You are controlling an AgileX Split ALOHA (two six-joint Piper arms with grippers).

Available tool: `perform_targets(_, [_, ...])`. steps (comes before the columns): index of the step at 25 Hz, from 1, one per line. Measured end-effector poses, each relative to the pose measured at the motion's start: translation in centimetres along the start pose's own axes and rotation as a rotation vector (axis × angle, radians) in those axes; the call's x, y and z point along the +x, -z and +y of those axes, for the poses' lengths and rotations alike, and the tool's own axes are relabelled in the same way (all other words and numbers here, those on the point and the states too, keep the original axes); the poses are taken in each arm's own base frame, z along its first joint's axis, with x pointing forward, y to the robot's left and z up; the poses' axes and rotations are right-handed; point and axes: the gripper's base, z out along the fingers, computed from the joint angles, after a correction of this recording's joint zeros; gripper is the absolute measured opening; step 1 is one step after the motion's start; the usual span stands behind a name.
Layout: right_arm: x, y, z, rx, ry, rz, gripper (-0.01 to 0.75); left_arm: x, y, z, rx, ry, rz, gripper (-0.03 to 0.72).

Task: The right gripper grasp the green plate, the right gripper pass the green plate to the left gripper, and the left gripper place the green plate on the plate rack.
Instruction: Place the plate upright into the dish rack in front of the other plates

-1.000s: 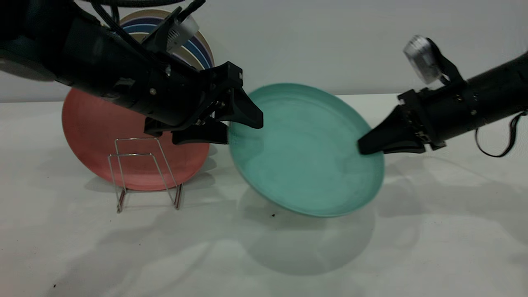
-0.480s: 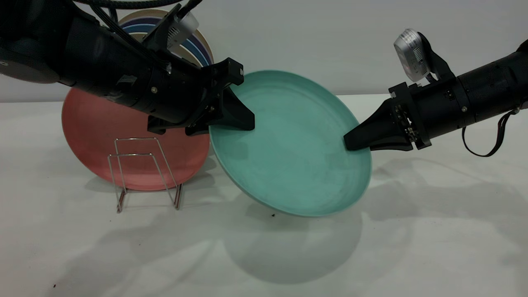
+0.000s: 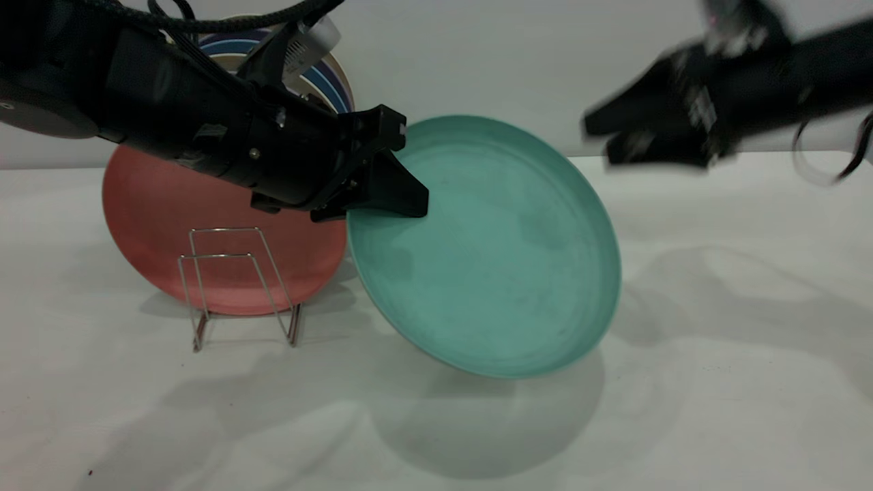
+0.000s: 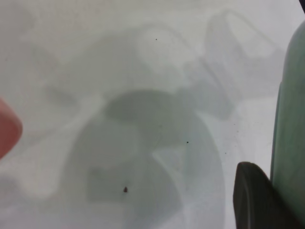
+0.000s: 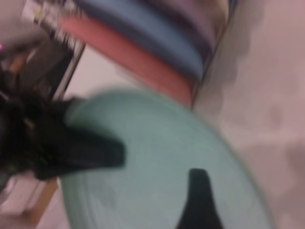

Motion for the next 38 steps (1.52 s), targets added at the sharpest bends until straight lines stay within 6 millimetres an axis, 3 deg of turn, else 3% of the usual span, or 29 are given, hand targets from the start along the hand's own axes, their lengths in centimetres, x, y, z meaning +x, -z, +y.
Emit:
perform_targets(4, [-2.9,4.7,3.5,-0.006,0.082,-0.059,0.644,-1.0,1.5,0.7,-0.016,-0.088,-0.033,0.112])
perform_targets(7, [-3.9,7.6,7.0,0.02,0.139,-0.026,0.597,-2.7,4.4,1.2,-0.046,-0.218,-0.082,0.112])
perform_targets(10, [-4.1,9.9,10.7,0.078,0.188,0.047,0.542,-4.2,8.4,1.2,-0.074,-0.396,-0.124,0.112])
perform_targets(14, [-2.8,12.6,15.1,0.184,0.221,0.124,0.504,-5.2,13.5,1.2,-0.123,-0.657,-0.136,0.112])
perform_targets(20, [2.2,15.4,20.6,0.252,0.236,0.141,0.496,-5.4,17.9,1.6,-0.197,-1.058,-0.124,0.112])
perform_targets(29, [11.8,17.1,24.7,0.334,0.18,0.146,0.496,-8.3,20.8,1.0,-0.236,-1.388,0.021,0.112])
perform_targets(32, [14.3,17.9,25.6,0.418,0.162,0.146,0.496,-8.6,21.0,1.2,-0.217,-1.455,0.096,0.112])
perform_targets(38, [17.9,19.7,26.7,0.627,0.197,0.107,0.496,-8.0,18.9,3.6,-0.163,-1.445,0.205,0.112])
